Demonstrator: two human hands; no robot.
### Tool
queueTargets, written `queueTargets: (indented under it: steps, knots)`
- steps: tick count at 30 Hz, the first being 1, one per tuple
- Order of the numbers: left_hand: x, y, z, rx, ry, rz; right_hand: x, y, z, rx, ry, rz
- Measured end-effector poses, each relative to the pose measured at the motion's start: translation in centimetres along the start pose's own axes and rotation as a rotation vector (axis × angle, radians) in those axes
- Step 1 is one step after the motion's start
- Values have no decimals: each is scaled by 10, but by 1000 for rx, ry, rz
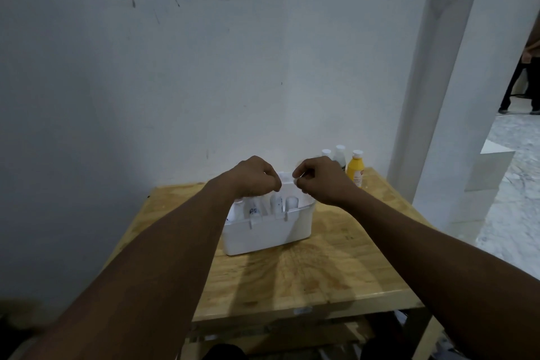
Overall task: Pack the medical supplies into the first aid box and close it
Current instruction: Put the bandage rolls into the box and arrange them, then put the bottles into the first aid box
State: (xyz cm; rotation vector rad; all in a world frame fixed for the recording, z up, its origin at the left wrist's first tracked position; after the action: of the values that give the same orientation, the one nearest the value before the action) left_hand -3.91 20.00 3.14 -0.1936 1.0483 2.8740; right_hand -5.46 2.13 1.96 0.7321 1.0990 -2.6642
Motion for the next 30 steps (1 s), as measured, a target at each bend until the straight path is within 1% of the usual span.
queueTargets:
  steps: [7, 12, 16, 22, 26, 30]
  knots:
    - [-30, 24, -13, -57, 92, -108, -33, 26, 34, 41, 119, -66]
    - [-58, 50, -39, -92, 74, -186, -60, 69, 53, 136, 160, -154]
    - [-80, 61, -59, -118, 68, -226, -77, 101, 59, 226, 196, -177]
    - [-106, 71, -84, -110, 62, -238, -94, 137, 52, 344, 166, -195]
    - [-117, 75, -97, -108, 62, -231, -96, 153, 45, 339, 120, -200]
    - [-122, 74, -106, -121, 80, -234, -94, 161, 42, 306, 129, -233]
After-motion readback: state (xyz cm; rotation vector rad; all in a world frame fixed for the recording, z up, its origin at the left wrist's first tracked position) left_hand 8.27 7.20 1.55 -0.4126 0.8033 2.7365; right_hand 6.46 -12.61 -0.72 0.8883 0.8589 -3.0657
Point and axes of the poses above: each hand's wrist, its own x-axis away from the middle knuckle, its own z-axis out of the back of the hand, y = z × x, the point moved 3 cm from there along -x, towards the middle knuckle, and after that the axes turned 15 degrees about y, right-handed, at the moved point
